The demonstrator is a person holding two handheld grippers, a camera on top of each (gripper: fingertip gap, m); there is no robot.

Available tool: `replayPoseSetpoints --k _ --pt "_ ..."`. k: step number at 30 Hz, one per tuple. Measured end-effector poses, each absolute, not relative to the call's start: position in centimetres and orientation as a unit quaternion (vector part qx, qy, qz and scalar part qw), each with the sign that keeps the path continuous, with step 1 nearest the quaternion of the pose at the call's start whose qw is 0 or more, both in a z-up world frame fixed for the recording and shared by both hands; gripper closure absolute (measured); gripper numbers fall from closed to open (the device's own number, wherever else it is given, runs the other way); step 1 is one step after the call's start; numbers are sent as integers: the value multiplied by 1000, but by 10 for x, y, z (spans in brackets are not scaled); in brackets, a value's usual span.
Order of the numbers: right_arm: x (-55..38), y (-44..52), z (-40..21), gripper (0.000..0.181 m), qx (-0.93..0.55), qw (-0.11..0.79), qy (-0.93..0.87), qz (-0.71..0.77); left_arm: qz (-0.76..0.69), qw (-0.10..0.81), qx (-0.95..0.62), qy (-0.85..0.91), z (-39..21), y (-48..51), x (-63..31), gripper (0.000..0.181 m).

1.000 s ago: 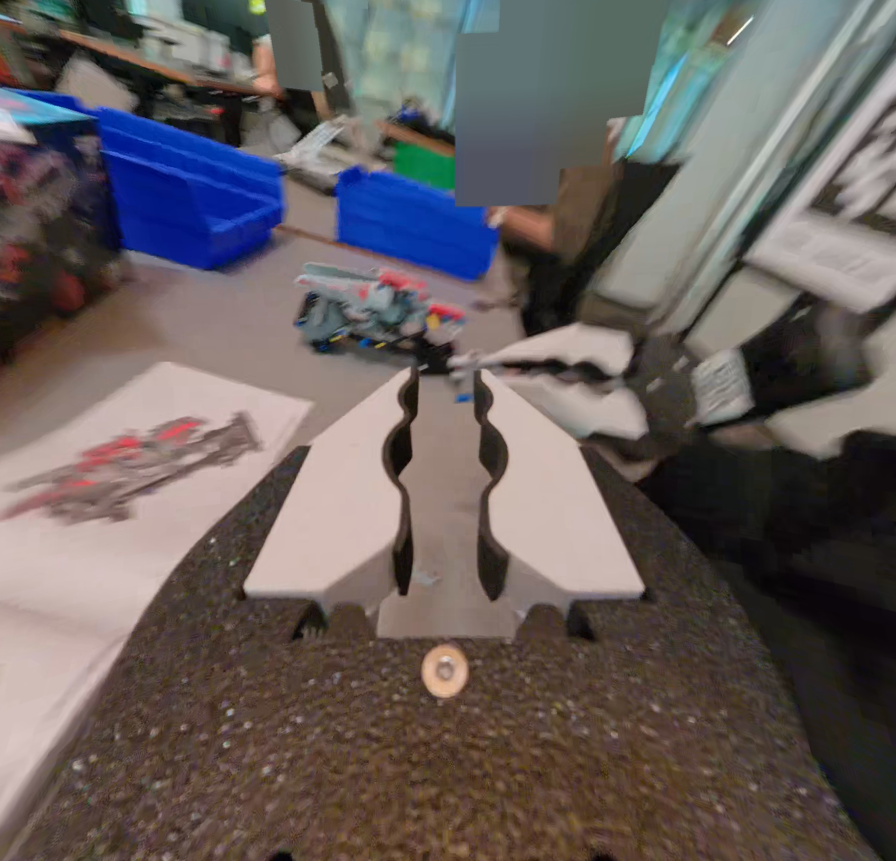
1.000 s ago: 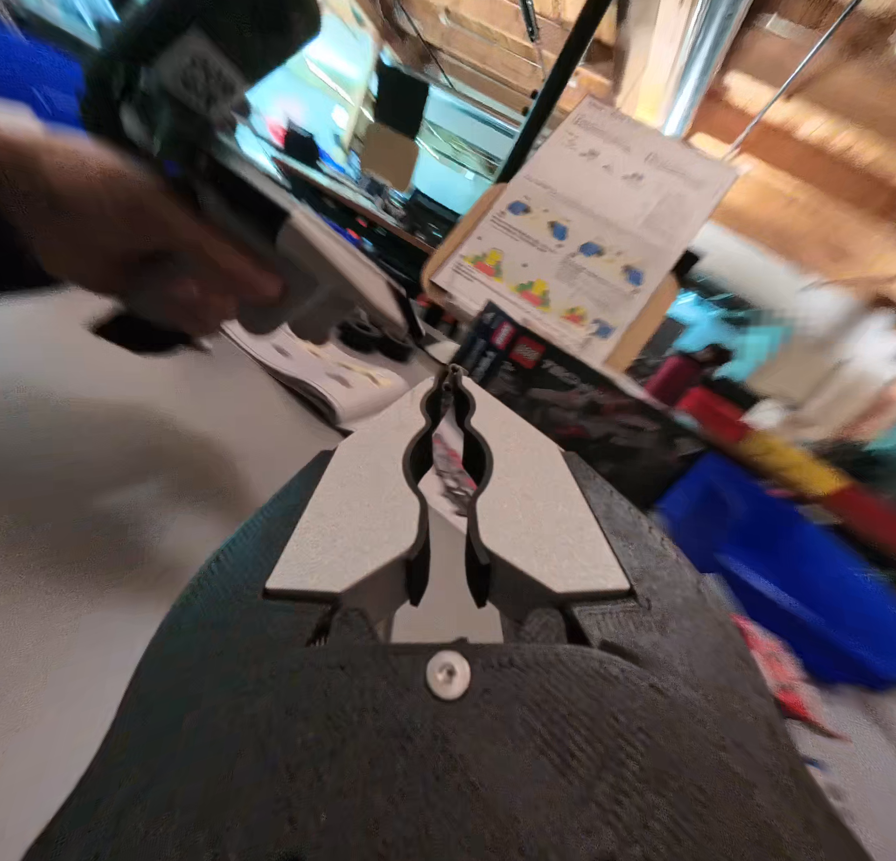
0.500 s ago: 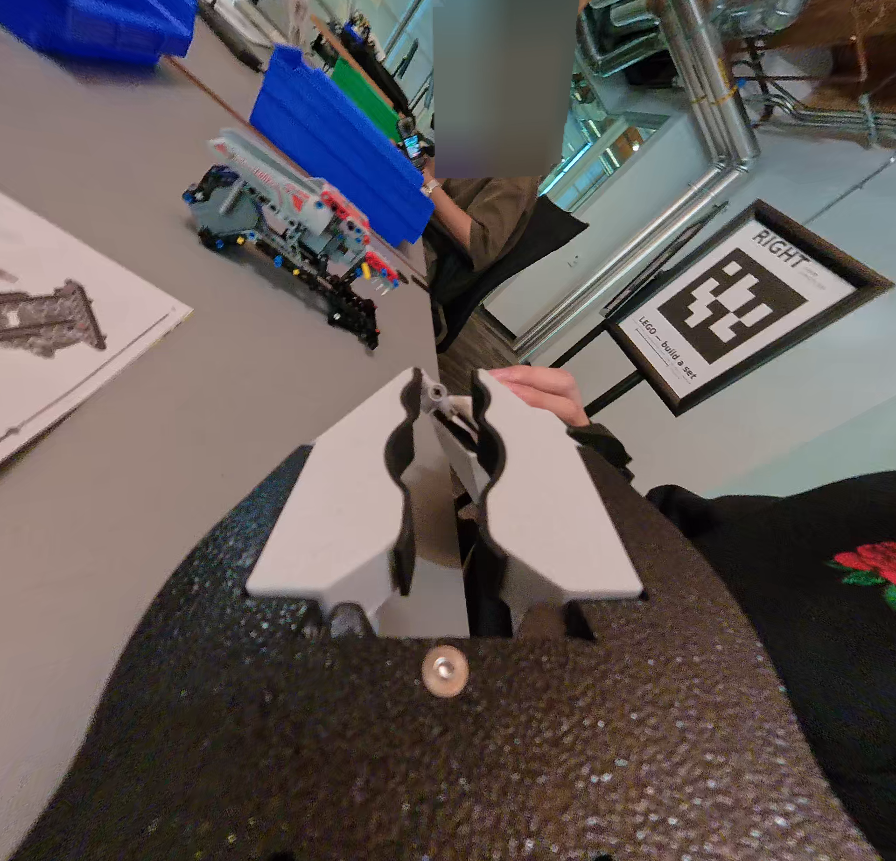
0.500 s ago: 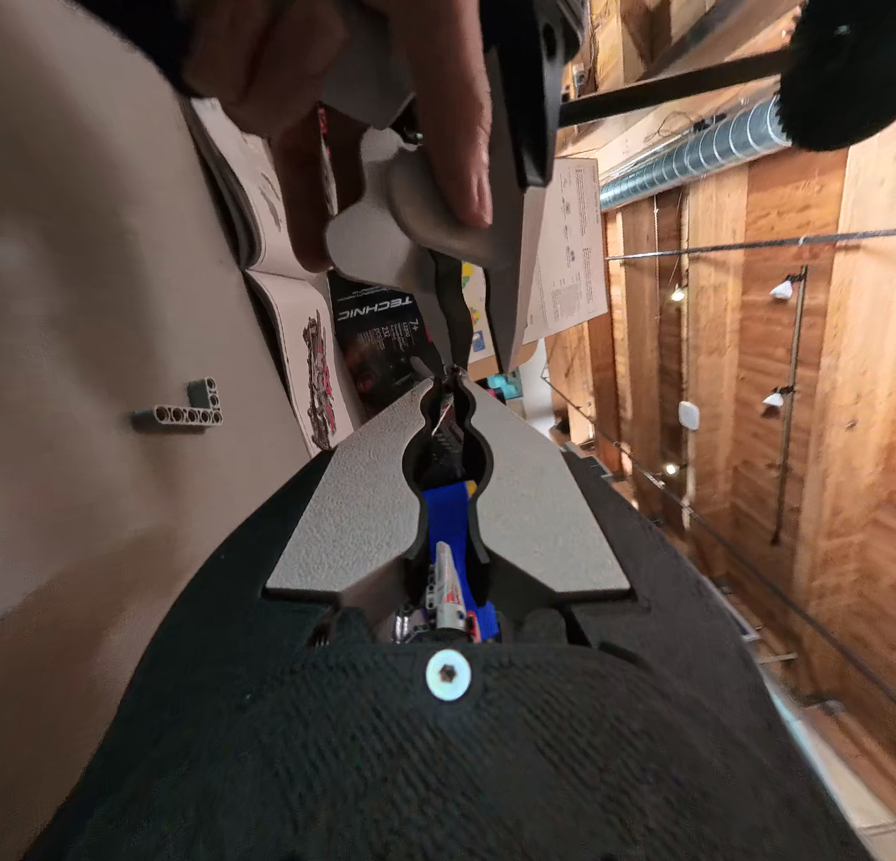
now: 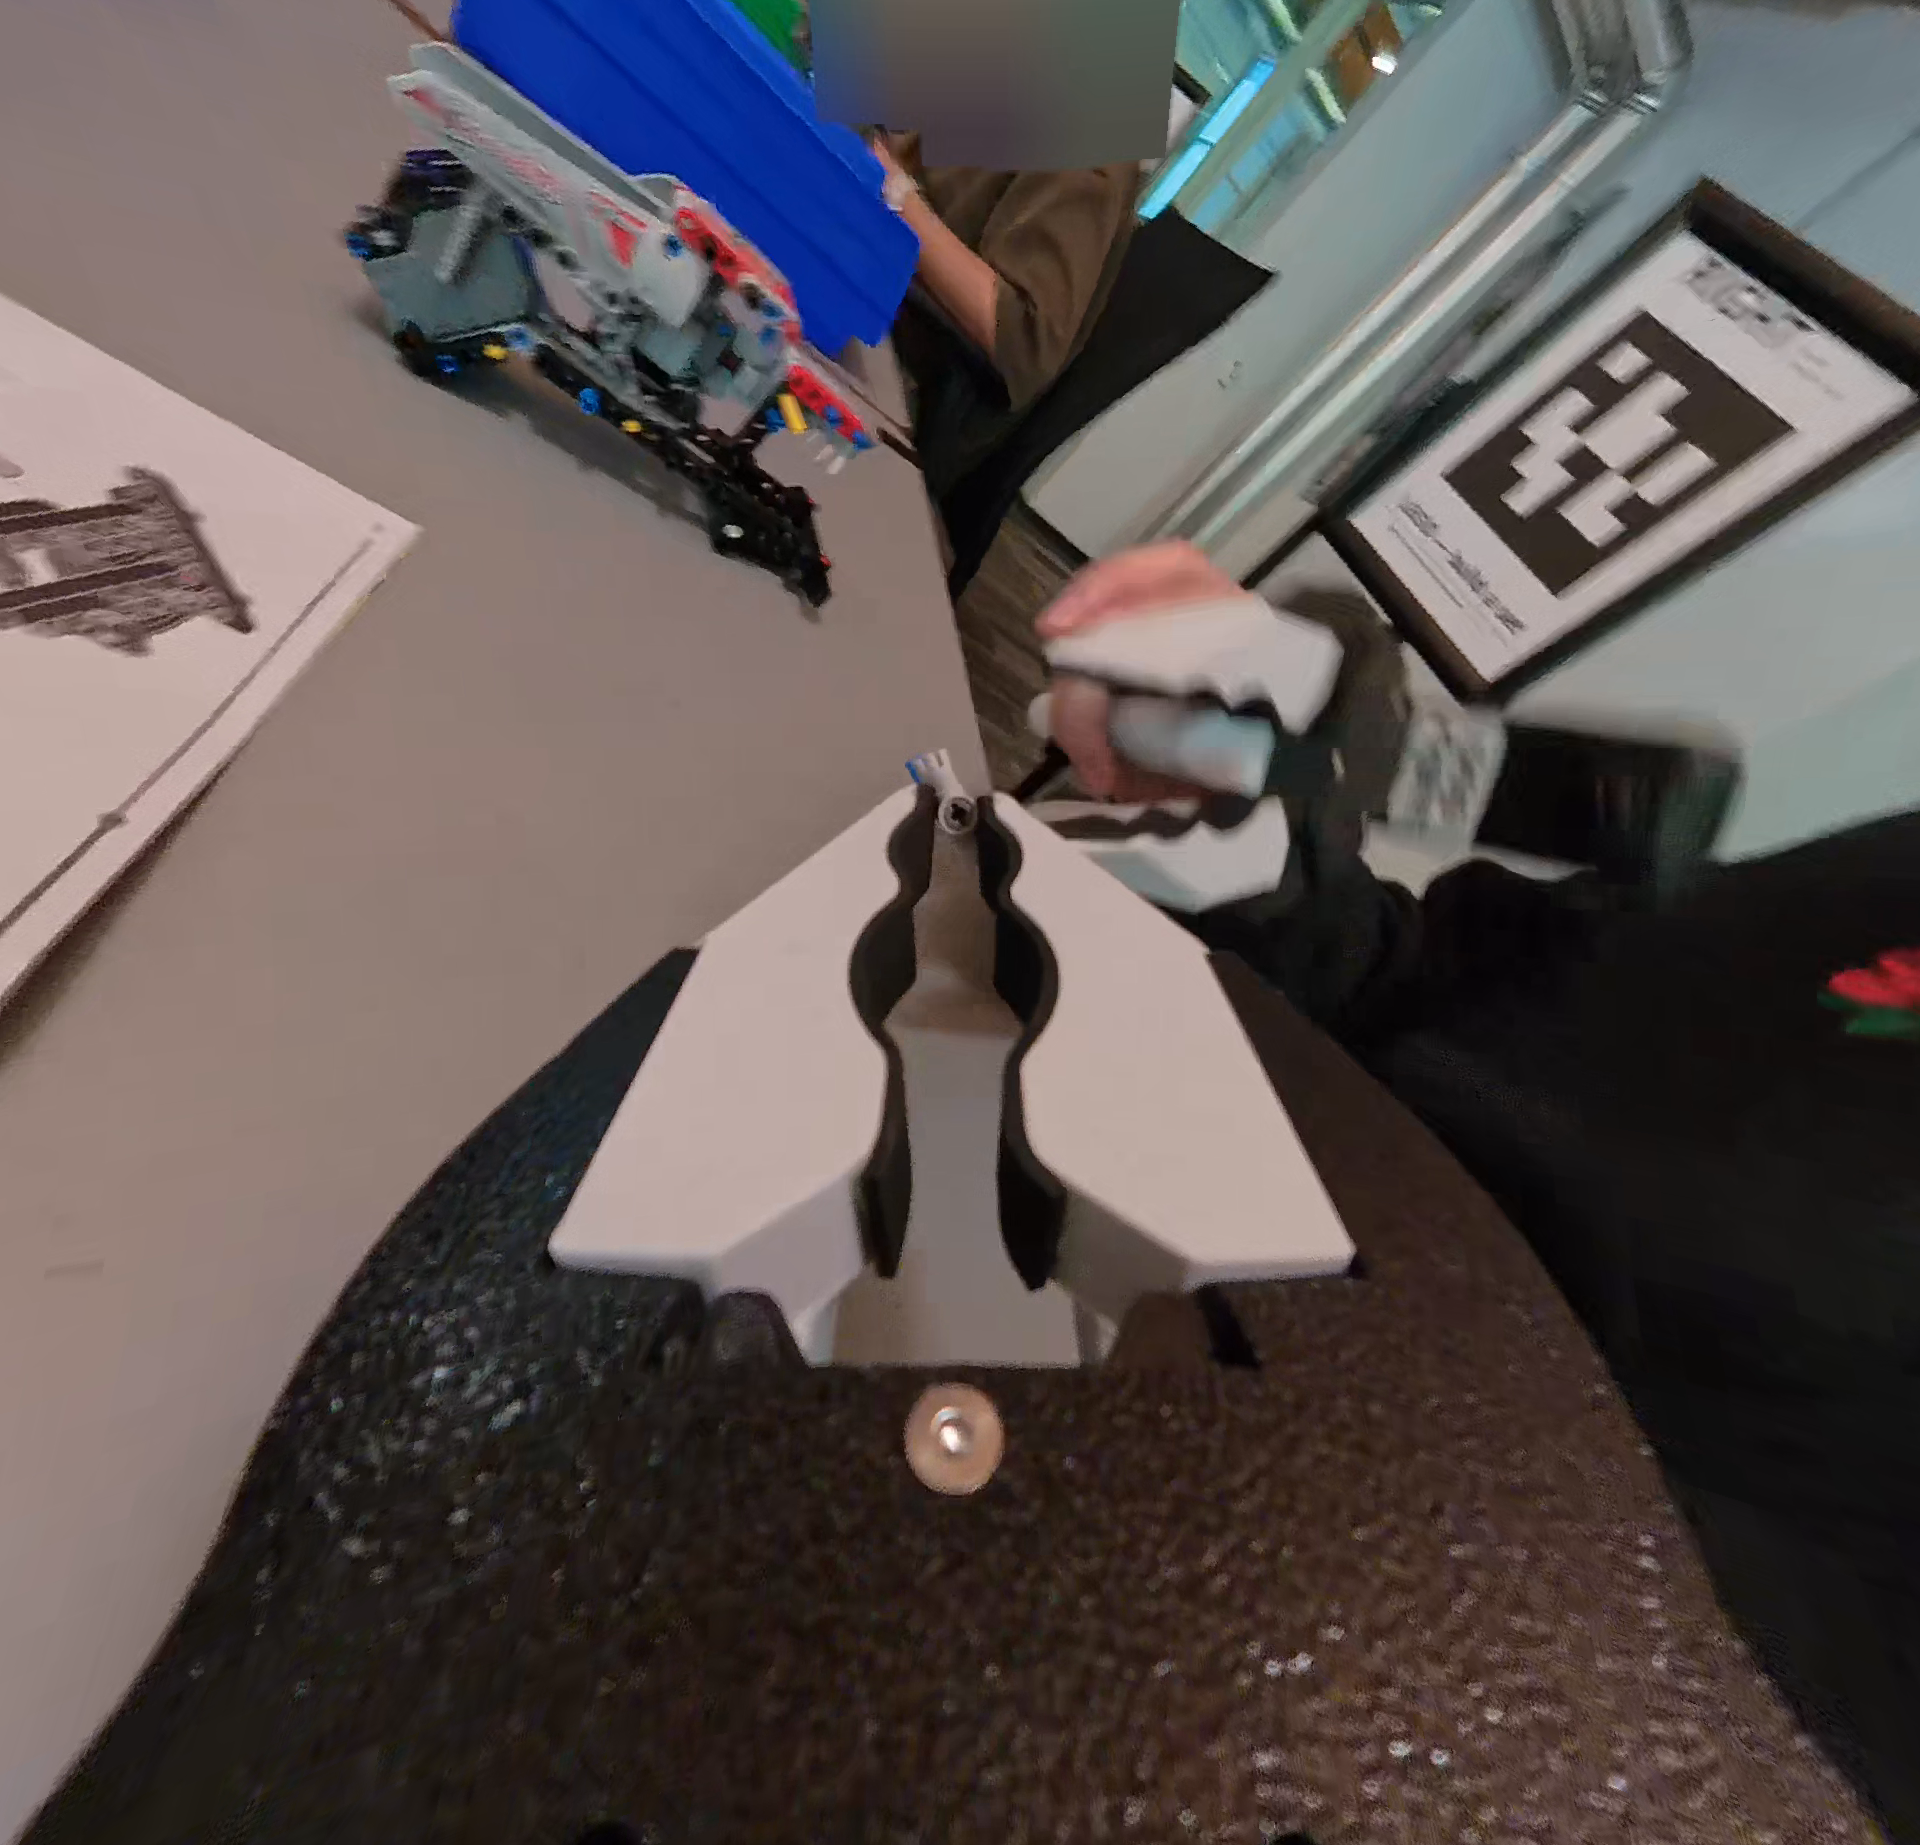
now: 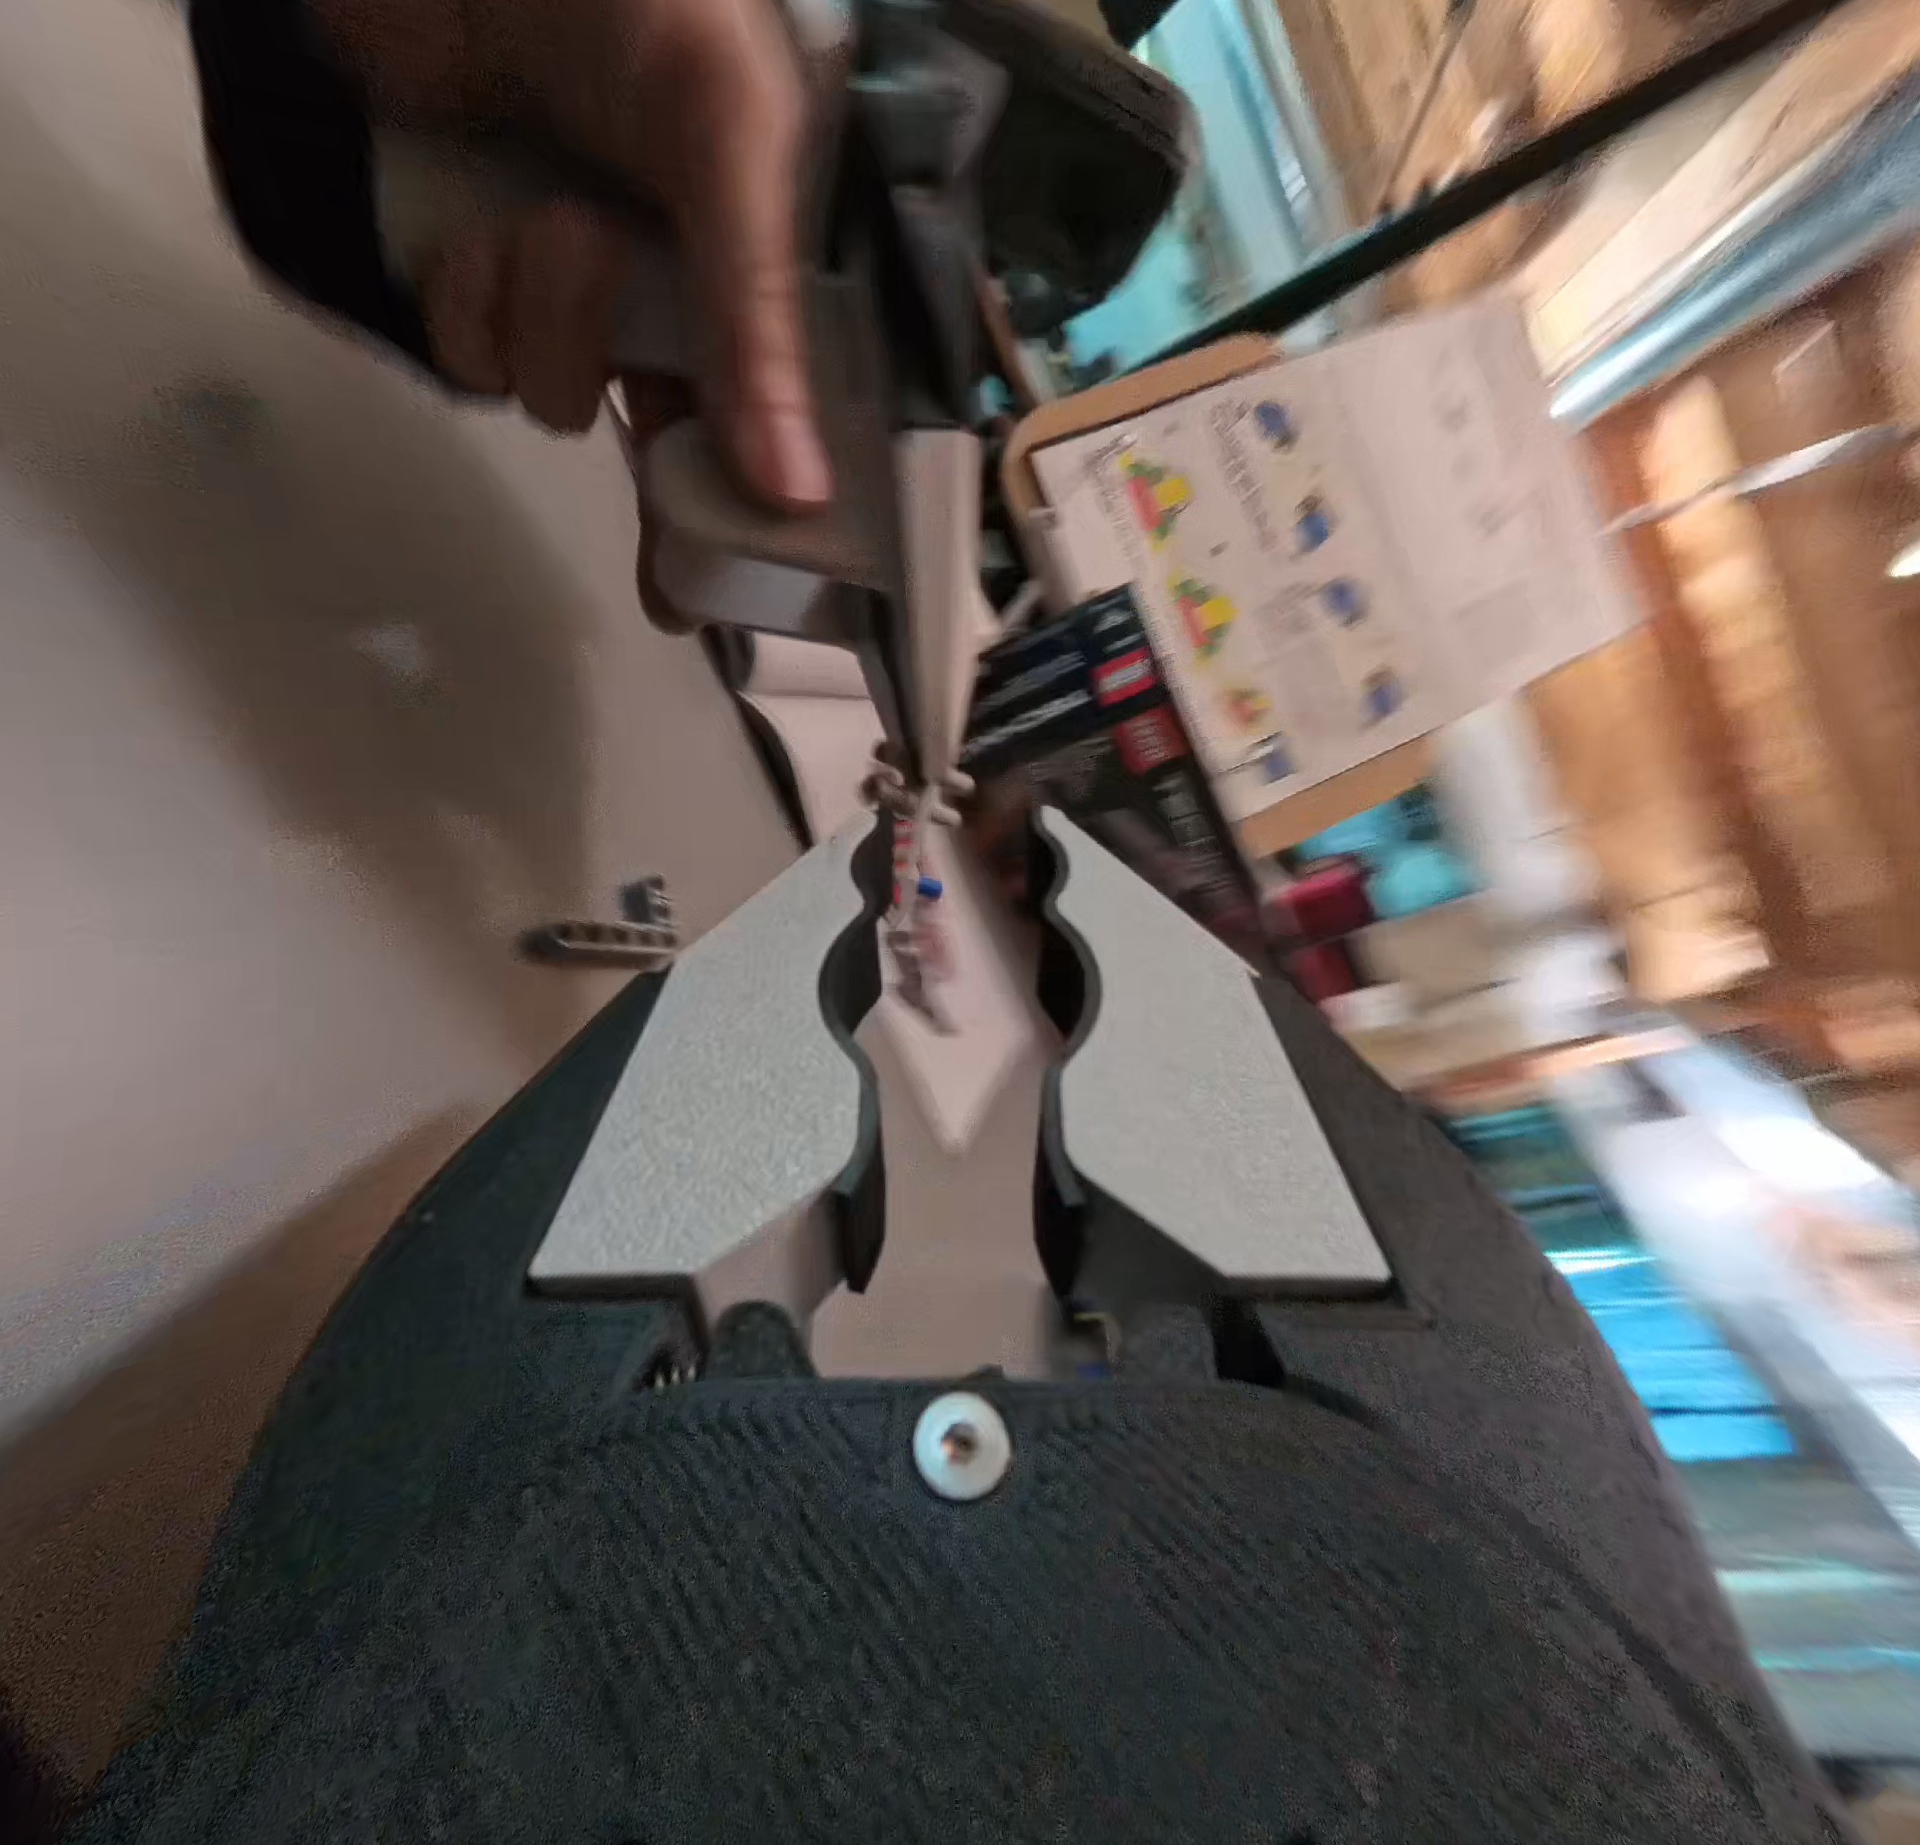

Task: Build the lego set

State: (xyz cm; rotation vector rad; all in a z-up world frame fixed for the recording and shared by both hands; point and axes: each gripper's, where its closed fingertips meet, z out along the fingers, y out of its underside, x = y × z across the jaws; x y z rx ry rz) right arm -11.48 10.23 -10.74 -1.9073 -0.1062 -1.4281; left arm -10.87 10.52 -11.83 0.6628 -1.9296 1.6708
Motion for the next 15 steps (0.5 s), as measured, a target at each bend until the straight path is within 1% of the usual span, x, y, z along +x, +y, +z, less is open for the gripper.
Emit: replayPoseSetpoints --k 2,3,4,5,6,7,8,10,11,12,15 --pt "-117 93 -102 140 -769 497 72 -396 621 272 202 -707 -115 107 -119 175" --pt "-120 90 -98 142 -768 550 125 -303 616 281 184 -712 -115 107 -125 176" --pt "-123 87 -98 144 -766 585 165 -211 609 289 168 -719 -118 105 -131 176" --pt "-125 86 -101 146 -766 599 193 -133 601 295 159 -726 -121 103 -136 176" --pt "-127 86 -109 148 -772 594 214 -74 595 299 152 -730 -124 100 -139 176" --pt "-132 88 -118 146 -784 583 214 -28 591 301 145 -734 -126 97 -142 176" --pt "-134 91 -124 153 -788 578 210 -2 587 302 138 -738 -128 95 -145 176" --pt "-137 101 -126 162 -779 591 205 31 577 297 120 -752 -132 94 -150 176" --pt "-139 106 -124 173 -774 599 202 45 574 286 123 -757 -135 95 -148 176" --pt "-135 107 -125 177 -774 597 209 42 572 276 126 -762 -137 95 -146 176" --pt "-134 108 -132 177 -790 574 211 38 564 263 126 -773 -142 96 -144 176"
